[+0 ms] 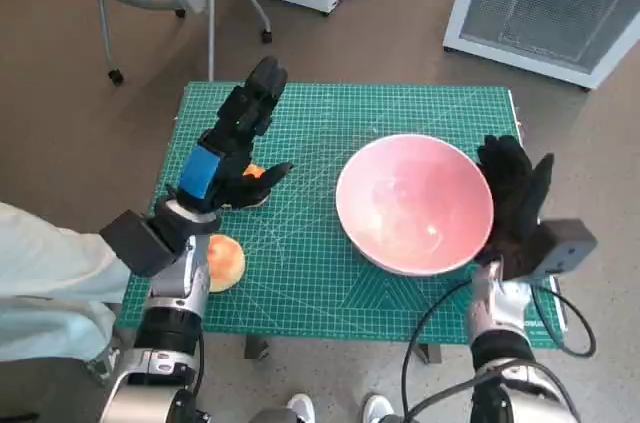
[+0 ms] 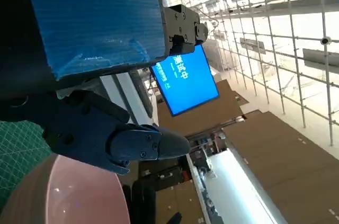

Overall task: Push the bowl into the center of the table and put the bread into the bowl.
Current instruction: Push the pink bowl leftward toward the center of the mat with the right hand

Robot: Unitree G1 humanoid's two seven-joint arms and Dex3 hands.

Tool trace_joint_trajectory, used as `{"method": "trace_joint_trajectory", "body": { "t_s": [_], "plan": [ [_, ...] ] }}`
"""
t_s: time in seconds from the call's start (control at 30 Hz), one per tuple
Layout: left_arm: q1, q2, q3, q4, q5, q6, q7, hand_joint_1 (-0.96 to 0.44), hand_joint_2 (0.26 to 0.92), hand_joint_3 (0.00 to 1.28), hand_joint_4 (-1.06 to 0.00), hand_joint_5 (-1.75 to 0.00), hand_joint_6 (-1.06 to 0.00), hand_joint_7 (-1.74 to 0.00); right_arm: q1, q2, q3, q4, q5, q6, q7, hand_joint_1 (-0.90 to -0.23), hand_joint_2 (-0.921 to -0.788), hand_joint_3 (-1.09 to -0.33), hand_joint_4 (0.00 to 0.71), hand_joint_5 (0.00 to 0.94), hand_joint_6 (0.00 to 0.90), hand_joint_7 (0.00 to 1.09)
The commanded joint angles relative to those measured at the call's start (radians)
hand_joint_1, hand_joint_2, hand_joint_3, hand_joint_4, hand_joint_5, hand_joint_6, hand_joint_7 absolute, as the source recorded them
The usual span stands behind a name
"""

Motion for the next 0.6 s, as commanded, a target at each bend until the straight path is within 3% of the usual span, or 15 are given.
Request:
{"method": "trace_joint_trajectory", "body": {
  "t_s": [0.03,0.27,0.6],
  "plan": [
    [0.017,0.014,0.006,-0.023,0.003,-0.005,0.003,-0.55,0.921,0.30,-0.07,0.00,-0.14,-0.01,-0.028,0.026,-0.010,0.022,0.014,0.038,0.005,-0.549,-0.921,-0.760,0.337,0.010,0.245,0.43],
    [0.024,0.022,0.010,-0.027,0.007,-0.012,0.013,-0.56,0.921,0.30,-0.07,0.00,-0.14,-0.01,-0.070,0.042,-0.008,0.032,0.010,0.060,0.000,-0.563,-0.921,-0.757,0.341,0.008,0.257,0.42],
    [0.039,0.023,0.006,-0.046,0.019,-0.014,0.034,-0.57,0.921,0.30,-0.07,0.00,-0.14,-0.01,-0.092,0.047,-0.005,0.041,0.002,0.089,0.002,-0.558,-0.921,-0.763,0.340,0.005,0.259,0.41]
  ]
}}
